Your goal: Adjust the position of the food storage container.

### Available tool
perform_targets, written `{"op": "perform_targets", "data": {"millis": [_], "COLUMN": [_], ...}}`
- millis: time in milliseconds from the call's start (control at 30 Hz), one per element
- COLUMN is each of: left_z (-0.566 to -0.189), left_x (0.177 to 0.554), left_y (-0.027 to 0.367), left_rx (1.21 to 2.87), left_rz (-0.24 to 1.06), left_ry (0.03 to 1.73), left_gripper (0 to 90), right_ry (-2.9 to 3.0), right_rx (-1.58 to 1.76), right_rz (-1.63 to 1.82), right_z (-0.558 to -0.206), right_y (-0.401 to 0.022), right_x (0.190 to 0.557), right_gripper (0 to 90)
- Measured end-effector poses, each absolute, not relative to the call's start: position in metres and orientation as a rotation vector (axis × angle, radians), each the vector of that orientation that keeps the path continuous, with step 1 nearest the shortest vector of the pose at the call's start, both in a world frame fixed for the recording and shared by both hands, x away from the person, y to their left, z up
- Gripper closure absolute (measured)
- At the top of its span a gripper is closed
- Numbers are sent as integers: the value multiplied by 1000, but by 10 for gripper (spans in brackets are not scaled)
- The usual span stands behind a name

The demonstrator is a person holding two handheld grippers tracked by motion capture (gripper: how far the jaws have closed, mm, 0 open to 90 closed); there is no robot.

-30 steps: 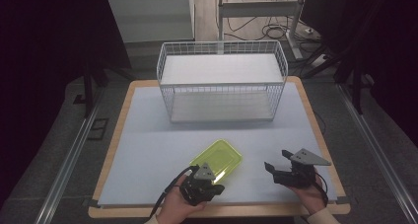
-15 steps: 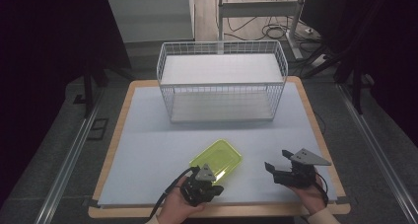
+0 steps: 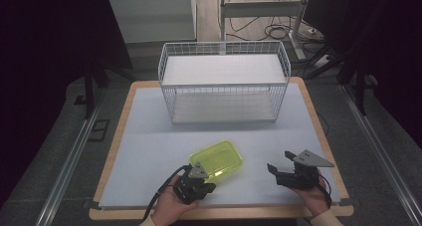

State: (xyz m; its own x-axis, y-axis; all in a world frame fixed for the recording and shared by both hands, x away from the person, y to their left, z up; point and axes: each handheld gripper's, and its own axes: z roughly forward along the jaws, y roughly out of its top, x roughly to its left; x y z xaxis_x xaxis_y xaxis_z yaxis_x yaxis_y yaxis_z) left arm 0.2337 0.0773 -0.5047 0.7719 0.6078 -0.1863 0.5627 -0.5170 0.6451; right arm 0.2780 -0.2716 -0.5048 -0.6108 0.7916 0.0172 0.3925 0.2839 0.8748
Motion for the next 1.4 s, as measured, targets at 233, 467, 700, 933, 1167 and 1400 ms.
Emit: {"op": "perform_targets", "data": {"millis": [233,467,700,933,1167,1400], "left_z": [-505,-507,-509,-509,-509,-494], "left_x": [238,243,249,252,251,242], "left_y": [88,96,105,112,113,112], "left_rx": [2245,2235,2232,2227,2221,2174], "left_rz": [103,117,116,118,112,111], "left_ry": [899,934,965,981,979,929], "left_gripper": [900,900,900,900,900,900], "right_ry": [2137,2140,2141,2142,2142,2144], "right_rx": [1062,1059,1059,1054,1052,1054], "right_rz": [1271,1264,1263,1260,1259,1264], "right_z": [-505,-505,-505,-505,-505,-505], "right_y": [-271,-271,-271,-270,-270,-271], "right_x": [278,278,278,277,277,277], "right_gripper": [183,183,183,183,183,183]}}
